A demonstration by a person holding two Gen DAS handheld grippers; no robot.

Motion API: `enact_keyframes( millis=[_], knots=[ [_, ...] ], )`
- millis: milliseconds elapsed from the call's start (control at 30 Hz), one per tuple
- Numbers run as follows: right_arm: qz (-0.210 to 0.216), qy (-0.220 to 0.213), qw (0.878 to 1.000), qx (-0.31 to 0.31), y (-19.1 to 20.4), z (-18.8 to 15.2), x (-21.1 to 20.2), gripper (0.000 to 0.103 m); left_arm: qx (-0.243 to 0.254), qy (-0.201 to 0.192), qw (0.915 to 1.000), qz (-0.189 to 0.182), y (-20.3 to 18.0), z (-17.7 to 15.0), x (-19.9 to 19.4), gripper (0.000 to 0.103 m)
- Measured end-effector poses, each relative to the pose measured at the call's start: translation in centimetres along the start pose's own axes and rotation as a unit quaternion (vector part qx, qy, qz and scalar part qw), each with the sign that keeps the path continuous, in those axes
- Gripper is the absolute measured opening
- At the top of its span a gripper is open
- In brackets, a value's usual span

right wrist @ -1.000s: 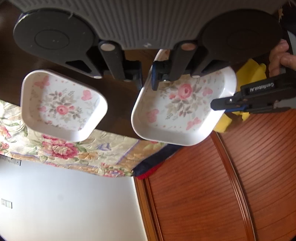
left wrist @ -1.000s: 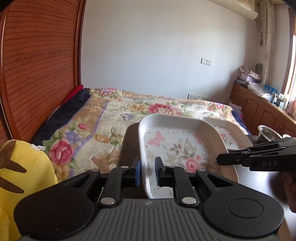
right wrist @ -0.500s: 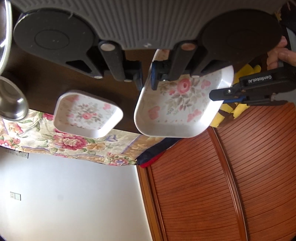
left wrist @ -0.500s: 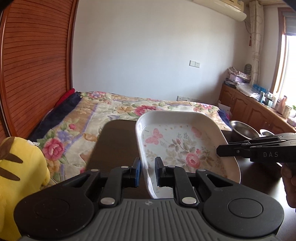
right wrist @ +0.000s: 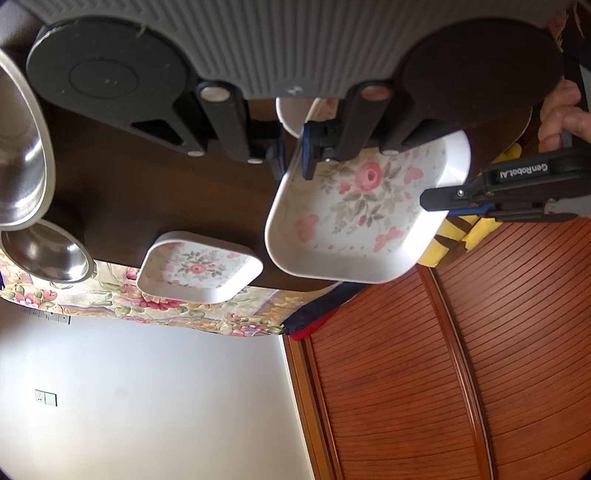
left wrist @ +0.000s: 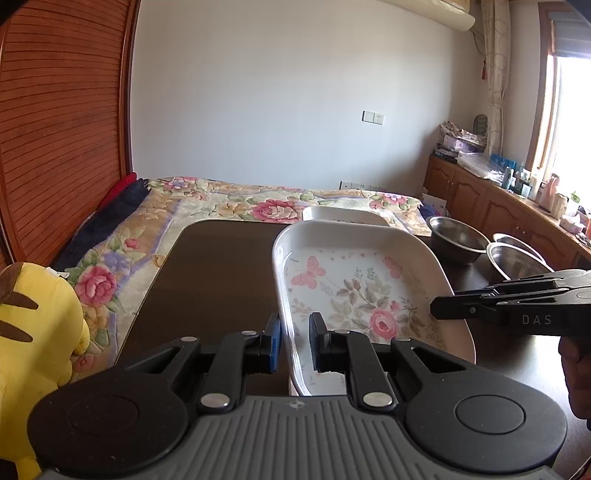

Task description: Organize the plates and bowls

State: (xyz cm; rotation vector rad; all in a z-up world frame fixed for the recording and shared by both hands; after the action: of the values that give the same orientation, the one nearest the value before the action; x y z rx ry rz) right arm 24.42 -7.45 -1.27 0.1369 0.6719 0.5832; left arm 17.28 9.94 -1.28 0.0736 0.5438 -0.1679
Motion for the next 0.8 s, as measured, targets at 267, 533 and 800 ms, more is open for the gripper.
enact_keyframes(
  millis=[267, 533, 800],
  knots=[
    [0.002, -0.007, 1.000, 0.000, 0.1, -1.1, -1.5, 0.011, -0.005, 0.008, 0.9999, -0.006, -0.8, -1.3, -1.0, 0.017],
    [0.008, -0.009, 1.000, 0.005, 0.6, -2.7, -2.6, 0.011, -0.008, 0.020, 0.9997, -0.009, -1.4, -2.8, -1.9, 0.017],
    [0.008, -0.002, 1.000, 0.013, 0.5, -4.1, -2.8, 0.011, -0.011, 0.028, 0.9995, -0.013, -1.5, -3.7, -2.0, 0.017]
  ],
)
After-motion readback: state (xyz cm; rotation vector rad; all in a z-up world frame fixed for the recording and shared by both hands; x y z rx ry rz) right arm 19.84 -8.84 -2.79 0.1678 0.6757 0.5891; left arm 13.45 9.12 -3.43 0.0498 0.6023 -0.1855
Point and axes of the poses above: each gripper's, at about its wrist camera, not at the fingertips, and x roughly the way its jaws point, y to its left, z to its top, the point moved 5 cm from there along x, roughly the way its jaws point, and after that the axes turned 8 degrees about x, right-handed, at the moved point
